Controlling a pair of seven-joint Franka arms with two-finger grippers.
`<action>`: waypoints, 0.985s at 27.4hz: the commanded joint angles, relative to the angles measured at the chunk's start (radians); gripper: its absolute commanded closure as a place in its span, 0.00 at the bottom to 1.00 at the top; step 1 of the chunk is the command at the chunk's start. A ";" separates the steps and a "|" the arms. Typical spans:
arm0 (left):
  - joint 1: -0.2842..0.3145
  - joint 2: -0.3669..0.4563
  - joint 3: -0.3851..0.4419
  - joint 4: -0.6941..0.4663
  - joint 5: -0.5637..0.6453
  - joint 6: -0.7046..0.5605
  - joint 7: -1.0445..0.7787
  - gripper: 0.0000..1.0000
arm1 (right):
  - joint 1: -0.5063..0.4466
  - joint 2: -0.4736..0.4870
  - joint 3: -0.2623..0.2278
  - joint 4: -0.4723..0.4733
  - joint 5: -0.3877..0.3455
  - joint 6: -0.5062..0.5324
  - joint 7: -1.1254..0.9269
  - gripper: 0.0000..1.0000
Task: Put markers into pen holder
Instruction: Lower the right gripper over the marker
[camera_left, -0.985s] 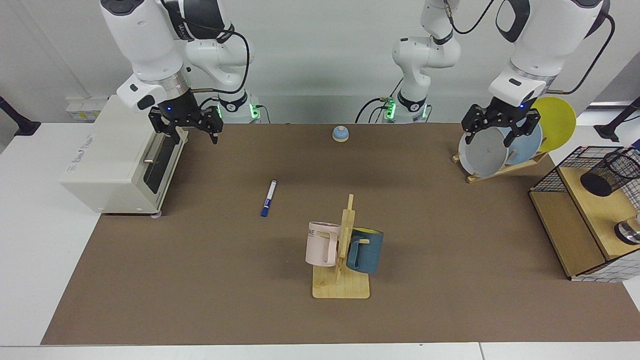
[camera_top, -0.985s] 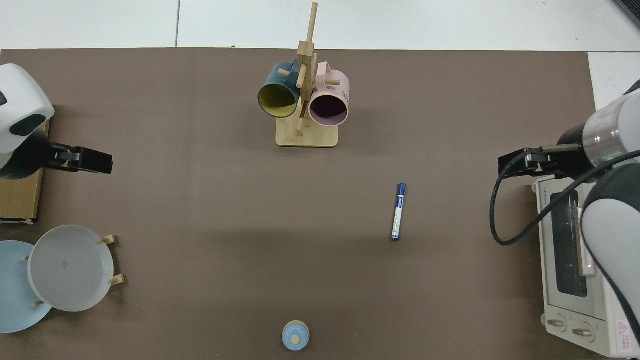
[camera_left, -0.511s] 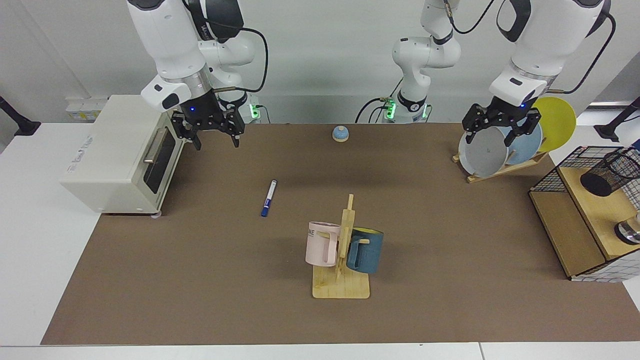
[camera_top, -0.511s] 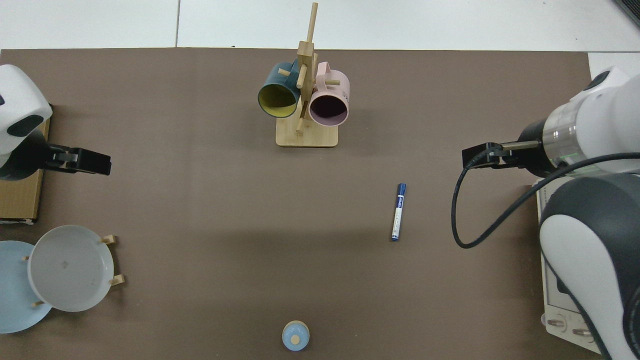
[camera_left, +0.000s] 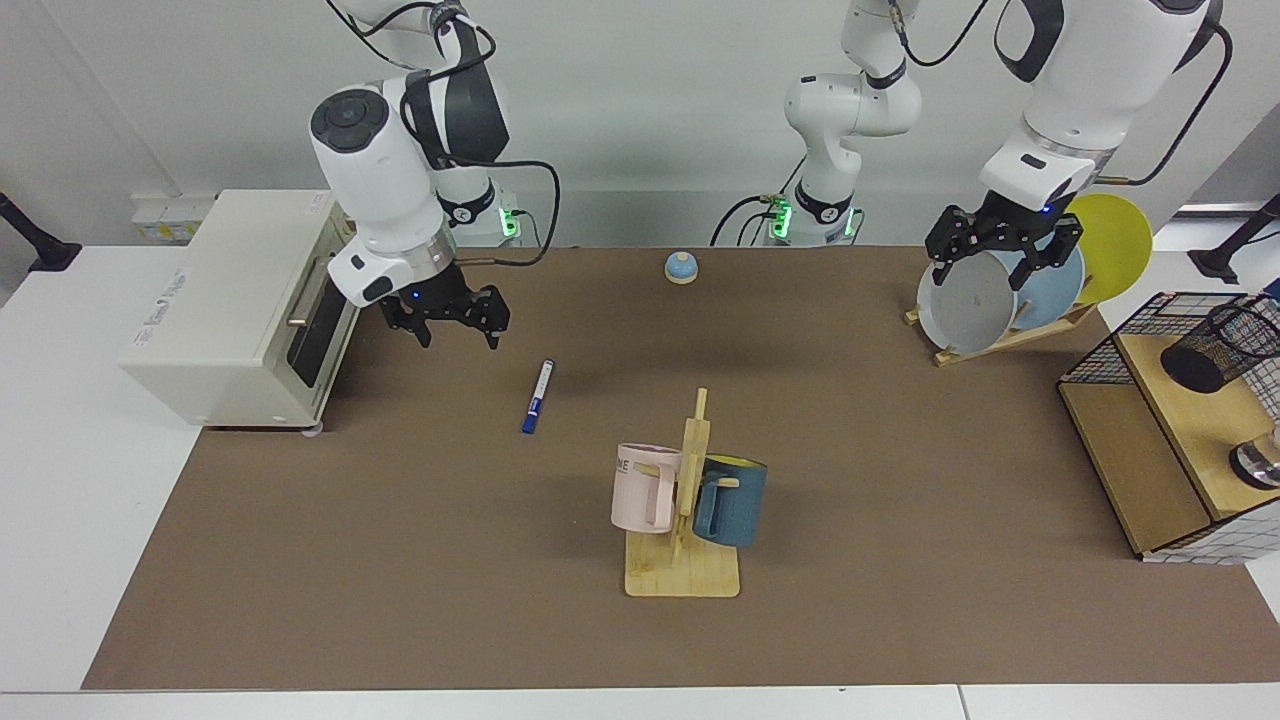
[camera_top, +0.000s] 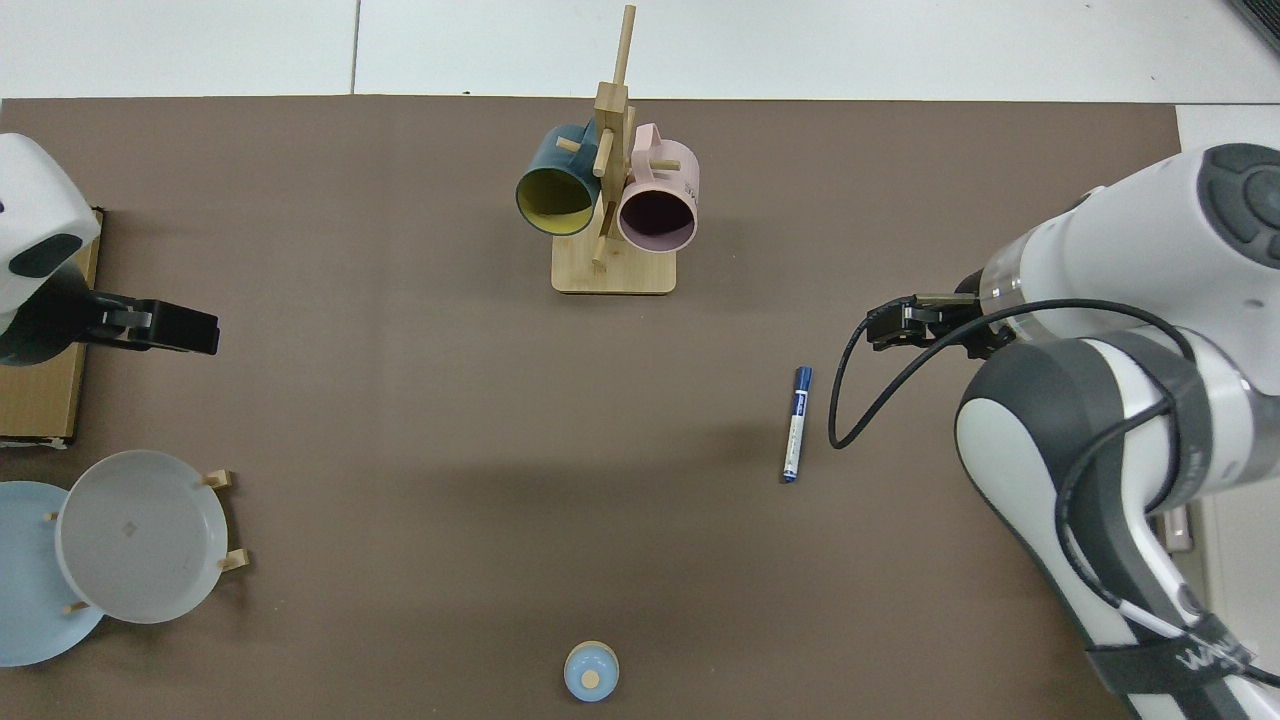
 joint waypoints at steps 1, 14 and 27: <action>0.001 -0.029 0.004 -0.030 0.000 -0.009 0.012 0.00 | 0.006 0.002 -0.002 -0.099 0.013 0.114 0.032 0.00; 0.001 -0.029 0.009 -0.030 0.000 -0.015 0.017 0.00 | 0.051 0.080 -0.002 -0.170 0.013 0.225 0.124 0.00; 0.001 -0.029 0.010 -0.030 -0.002 -0.016 0.017 0.00 | 0.098 0.194 -0.005 -0.196 0.009 0.366 0.216 0.00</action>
